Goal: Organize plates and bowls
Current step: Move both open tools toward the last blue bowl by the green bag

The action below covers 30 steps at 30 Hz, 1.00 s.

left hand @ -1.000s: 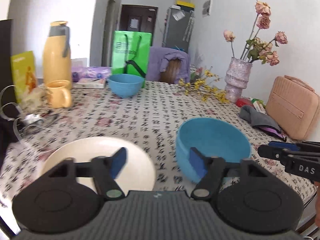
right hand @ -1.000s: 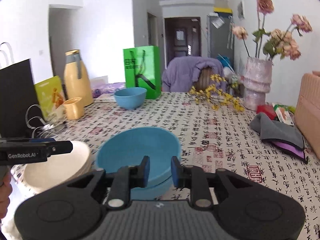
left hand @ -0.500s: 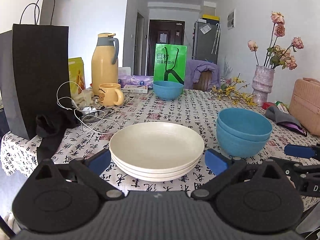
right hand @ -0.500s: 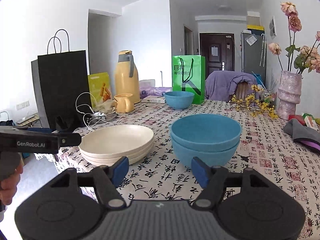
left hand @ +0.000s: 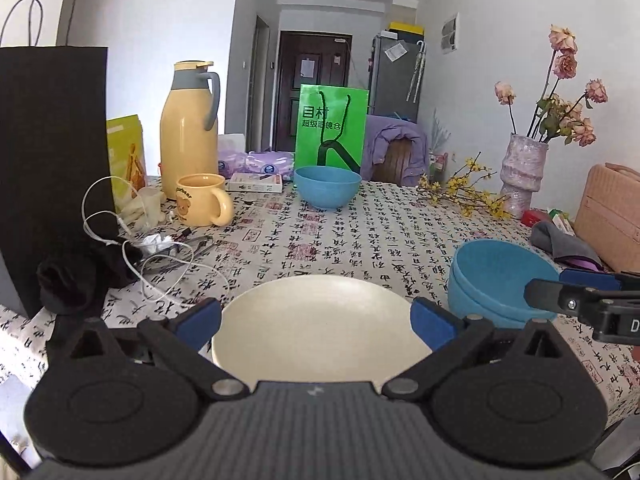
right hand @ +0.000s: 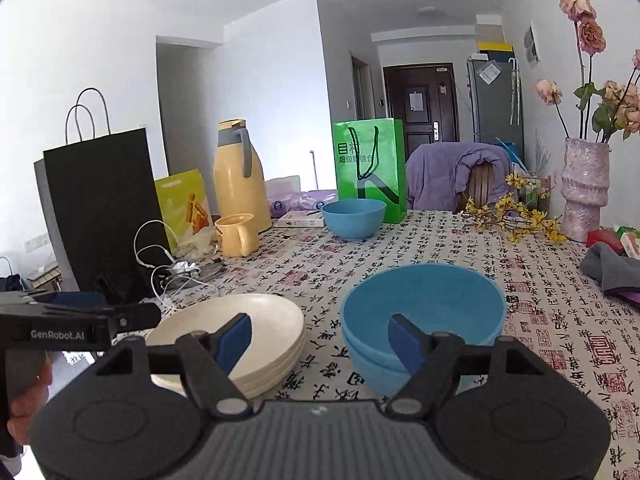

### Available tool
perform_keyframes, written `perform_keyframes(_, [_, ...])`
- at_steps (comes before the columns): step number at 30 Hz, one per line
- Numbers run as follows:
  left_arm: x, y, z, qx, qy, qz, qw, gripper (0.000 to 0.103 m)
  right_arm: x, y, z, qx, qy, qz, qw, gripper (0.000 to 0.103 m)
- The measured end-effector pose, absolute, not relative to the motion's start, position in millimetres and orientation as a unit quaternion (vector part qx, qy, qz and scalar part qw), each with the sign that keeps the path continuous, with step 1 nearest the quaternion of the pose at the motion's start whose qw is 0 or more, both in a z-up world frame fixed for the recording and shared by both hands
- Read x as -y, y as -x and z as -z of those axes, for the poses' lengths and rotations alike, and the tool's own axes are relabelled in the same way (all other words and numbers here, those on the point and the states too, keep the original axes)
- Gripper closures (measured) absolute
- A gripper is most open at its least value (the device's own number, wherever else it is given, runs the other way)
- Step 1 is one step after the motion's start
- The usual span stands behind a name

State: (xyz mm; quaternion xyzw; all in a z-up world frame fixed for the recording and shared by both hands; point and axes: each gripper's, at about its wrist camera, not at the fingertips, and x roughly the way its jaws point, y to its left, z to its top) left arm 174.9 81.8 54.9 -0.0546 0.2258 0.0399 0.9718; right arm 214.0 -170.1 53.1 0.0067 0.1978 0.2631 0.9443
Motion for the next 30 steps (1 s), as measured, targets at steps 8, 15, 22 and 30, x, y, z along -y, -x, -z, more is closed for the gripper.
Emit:
perform_keyframes(8, [-134.6, -282.3, -83.5, -0.269, 0.097, 0.025, 0.958, 0.0, 154.6, -318.4, -94.1, -0.273, -0.099, -0.283, 0.914, 0.024])
perform_keyframes(15, [-175.8, -388.7, -88.3, -0.329, 0.15, 0.075, 0.929, 0.0, 136.8, -413.8, -132.6, -0.323, -0.184, -0.286, 0.883, 0.019])
perform_keyframes(22, [-210.8, -498.9, -82.7, -0.393, 0.191, 0.085, 0.895, 0.0, 107.9, -524.8, -134.5, -0.422, -0.242, -0.286, 0.825, 0.017])
perform_keyframes(30, [-217.0, -611.3, -68.0, -0.419, 0.172, 0.076, 0.888, 0.0, 76.8, -662.2, -90.6, -0.492, -0.233, -0.214, 0.811, 0.016])
